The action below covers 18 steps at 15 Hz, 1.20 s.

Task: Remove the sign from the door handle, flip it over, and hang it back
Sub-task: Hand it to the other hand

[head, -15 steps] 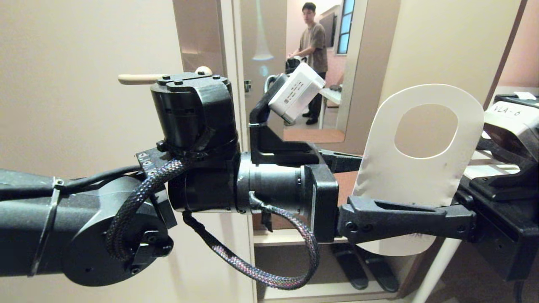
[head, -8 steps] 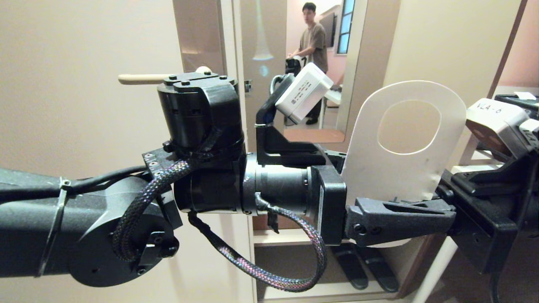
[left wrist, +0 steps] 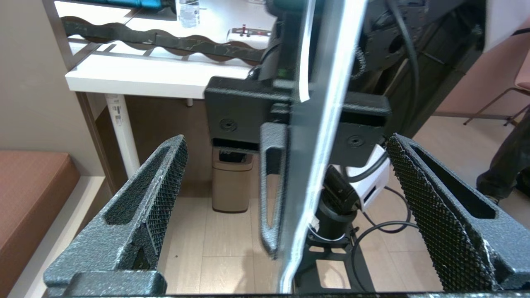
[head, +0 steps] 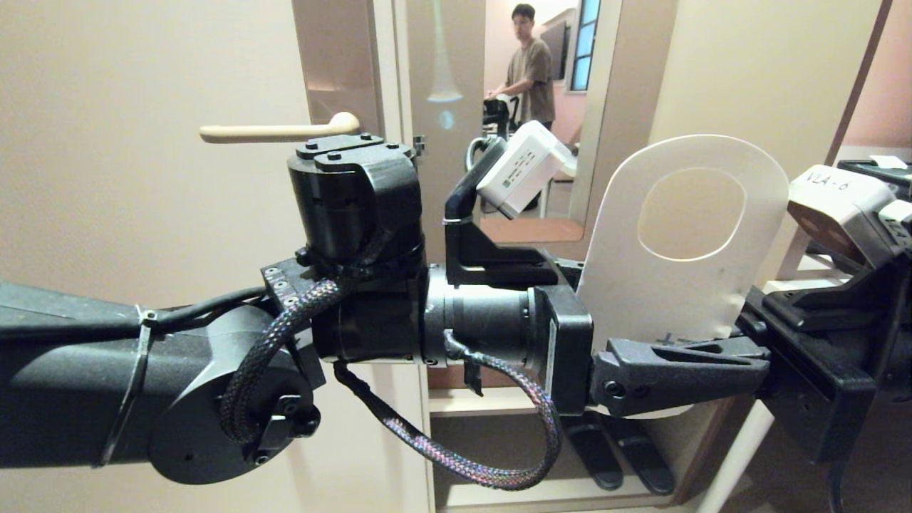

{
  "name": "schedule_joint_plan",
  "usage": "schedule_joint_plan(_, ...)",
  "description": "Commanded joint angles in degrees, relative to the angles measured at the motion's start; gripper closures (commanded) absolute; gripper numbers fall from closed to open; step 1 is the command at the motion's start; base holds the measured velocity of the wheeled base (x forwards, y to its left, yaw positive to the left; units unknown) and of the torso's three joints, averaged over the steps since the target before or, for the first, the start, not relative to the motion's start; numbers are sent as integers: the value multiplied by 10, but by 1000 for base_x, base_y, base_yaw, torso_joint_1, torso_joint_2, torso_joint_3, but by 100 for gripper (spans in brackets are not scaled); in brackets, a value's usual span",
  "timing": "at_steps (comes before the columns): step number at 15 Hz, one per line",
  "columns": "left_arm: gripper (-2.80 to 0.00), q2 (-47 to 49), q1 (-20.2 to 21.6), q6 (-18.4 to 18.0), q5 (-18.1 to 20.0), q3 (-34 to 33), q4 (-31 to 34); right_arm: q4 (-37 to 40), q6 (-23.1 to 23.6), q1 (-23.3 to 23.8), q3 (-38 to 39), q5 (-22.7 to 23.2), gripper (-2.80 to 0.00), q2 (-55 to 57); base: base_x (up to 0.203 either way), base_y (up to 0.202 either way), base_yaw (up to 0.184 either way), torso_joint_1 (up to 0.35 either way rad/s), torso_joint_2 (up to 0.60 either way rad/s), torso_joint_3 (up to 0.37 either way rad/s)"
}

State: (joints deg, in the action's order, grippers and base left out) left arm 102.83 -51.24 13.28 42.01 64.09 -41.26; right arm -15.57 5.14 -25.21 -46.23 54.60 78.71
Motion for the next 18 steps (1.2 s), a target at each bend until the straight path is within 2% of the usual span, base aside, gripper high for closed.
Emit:
schedule_joint_plan(1,-280,5,0,0,2,1,-3,-1,0,0,1,3,0,-3,0,0,0,0,0,0)
schedule_joint_plan(3,-280,6,1,-1,2,2,-4,-1,0,0,2,3,0,-3,0,0,0,0,0,0)
schedule_joint_plan(4,0,6,2,0,1,2,-6,-1,0,0,2,3,0,-4,0,0,0,0,0,0)
schedule_joint_plan(5,0,5,2,2,1,5,-6,-1,0,-1,2,3,0,-4,0,0,0,0,0,0)
schedule_joint_plan(8,0,5,3,39,-1,26,-7,-1,0,-1,3,3,0,-4,0,0,0,0,0,0)
schedule_joint_plan(18,0,5,3,43,-2,28,-7,-1,0,-1,3,3,0,-1,0,0,0,0,0,0)
